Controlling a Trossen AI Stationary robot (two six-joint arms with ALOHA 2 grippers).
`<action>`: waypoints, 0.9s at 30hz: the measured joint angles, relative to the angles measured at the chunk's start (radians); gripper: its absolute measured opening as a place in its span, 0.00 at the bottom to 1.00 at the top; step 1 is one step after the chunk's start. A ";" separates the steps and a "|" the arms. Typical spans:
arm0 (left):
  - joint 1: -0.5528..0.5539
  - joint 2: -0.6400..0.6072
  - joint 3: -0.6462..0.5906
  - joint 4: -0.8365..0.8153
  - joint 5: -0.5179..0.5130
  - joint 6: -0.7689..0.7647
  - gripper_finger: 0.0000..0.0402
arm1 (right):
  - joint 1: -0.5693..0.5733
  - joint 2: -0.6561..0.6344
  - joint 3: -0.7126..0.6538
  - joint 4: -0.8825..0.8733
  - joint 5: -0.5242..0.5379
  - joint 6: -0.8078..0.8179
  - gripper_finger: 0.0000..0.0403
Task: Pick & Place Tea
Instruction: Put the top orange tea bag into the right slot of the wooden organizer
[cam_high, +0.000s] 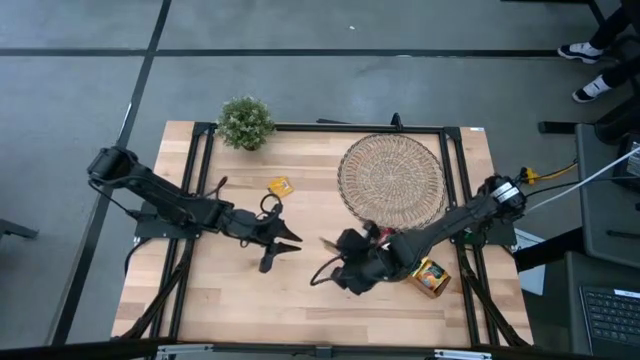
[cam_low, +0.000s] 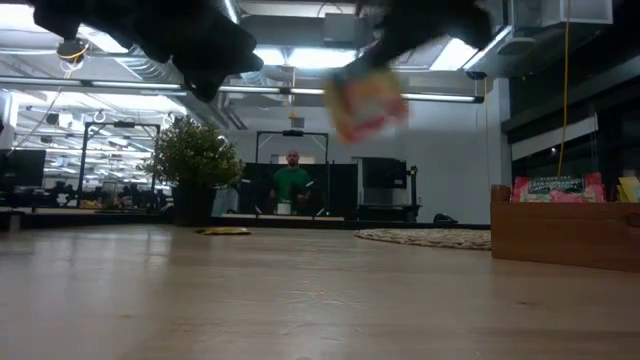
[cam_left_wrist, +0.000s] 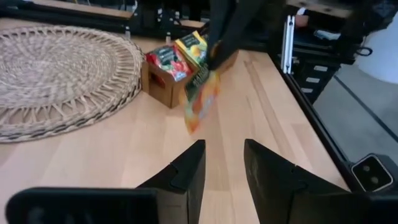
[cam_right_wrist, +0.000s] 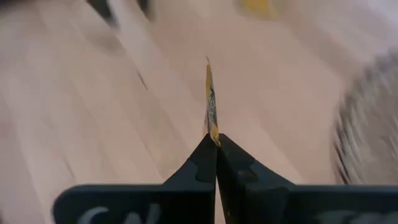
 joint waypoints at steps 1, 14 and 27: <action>-0.004 0.005 0.000 0.001 0.000 0.000 0.26 | 0.009 0.000 0.000 -0.058 -0.017 0.043 0.01; -0.007 0.055 0.000 0.068 -0.002 0.004 0.26 | 0.270 -0.058 0.000 -0.544 -0.014 0.663 0.01; -0.007 0.055 0.000 0.126 -0.053 0.031 0.26 | 0.511 -0.062 0.000 -0.828 -0.227 1.189 0.01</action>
